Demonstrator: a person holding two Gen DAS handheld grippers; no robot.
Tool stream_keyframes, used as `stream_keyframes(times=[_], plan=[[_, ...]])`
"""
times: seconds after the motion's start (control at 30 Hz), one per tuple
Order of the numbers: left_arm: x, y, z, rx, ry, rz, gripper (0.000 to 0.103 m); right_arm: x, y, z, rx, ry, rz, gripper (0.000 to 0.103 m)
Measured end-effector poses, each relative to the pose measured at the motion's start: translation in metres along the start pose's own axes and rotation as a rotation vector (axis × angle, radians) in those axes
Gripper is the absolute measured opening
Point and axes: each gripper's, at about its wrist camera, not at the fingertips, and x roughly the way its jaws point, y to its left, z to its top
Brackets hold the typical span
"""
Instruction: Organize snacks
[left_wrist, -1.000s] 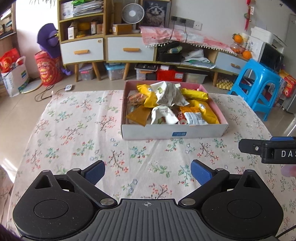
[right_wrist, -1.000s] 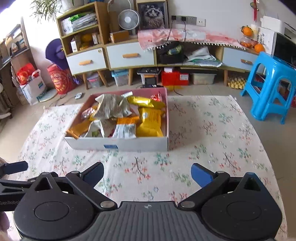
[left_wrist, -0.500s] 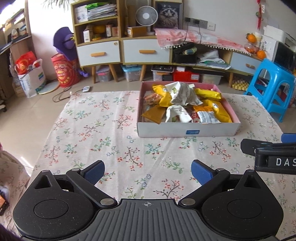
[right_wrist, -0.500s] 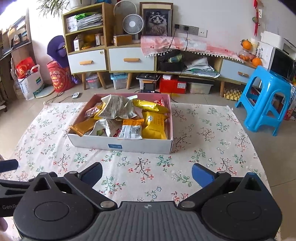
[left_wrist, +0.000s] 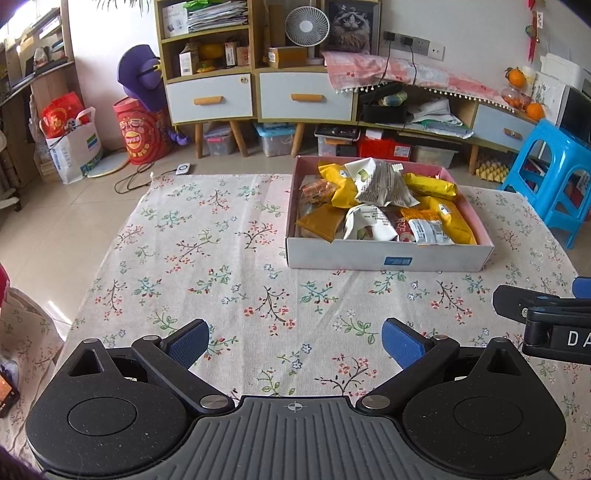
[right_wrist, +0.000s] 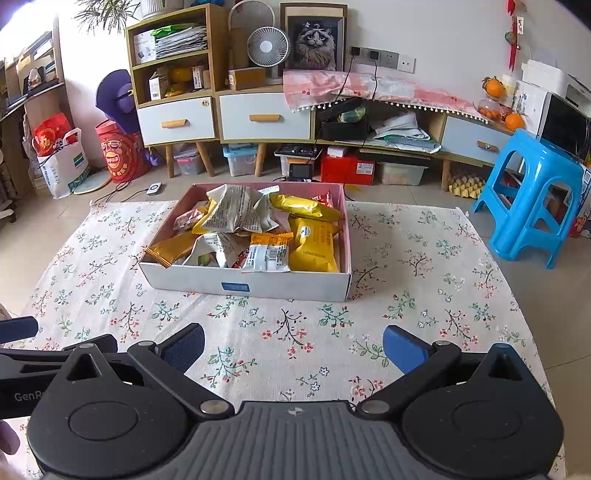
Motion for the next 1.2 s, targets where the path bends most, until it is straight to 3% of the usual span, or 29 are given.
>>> stream_keyframes(times=[1.2], plan=[[0.0020, 0.0016, -0.0020, 0.005, 0.001, -0.018, 0.101, 0.0041, -0.0016, -0.0021, -0.001, 0.008, -0.002, 0.093]])
